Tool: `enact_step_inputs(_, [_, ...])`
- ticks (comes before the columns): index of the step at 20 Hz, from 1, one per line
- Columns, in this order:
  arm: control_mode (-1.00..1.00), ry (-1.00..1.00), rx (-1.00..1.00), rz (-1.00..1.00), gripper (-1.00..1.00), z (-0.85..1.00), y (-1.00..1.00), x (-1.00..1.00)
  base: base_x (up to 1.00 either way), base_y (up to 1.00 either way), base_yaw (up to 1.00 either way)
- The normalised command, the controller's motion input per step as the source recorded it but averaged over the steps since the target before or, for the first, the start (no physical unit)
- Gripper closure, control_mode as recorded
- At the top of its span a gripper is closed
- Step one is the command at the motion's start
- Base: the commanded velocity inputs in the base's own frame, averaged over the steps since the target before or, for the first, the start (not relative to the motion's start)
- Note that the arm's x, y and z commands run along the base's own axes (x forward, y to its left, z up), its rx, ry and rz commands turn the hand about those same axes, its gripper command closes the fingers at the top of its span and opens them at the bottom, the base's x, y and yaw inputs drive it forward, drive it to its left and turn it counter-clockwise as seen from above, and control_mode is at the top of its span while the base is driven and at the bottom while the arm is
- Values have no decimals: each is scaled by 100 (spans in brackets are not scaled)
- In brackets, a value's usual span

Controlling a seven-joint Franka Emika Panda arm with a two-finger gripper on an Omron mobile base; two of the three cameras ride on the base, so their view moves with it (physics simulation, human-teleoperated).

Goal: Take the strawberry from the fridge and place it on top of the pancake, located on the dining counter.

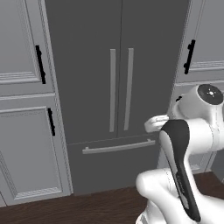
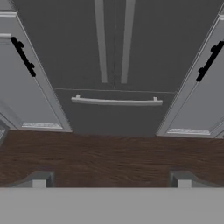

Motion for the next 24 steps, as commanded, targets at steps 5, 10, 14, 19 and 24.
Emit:
enact_step_inputs(5, [-100,6,0,0,-100,10,-18,100,0,0,0])
enact_step_inputs(10, [-100,-3,0,-1,-100,2,-4,100,0,0,0])
enact_step_inputs(14, [-100,0,0,-1,-100,0,-10,100,0,0,0])
enact_step_inputs(19, [-100,1,0,-2,-100,3,-4,100,0,0,0])
enact_step_inputs(24, [-100,-9,0,-1,-100,0,-11,84,0,0,0])
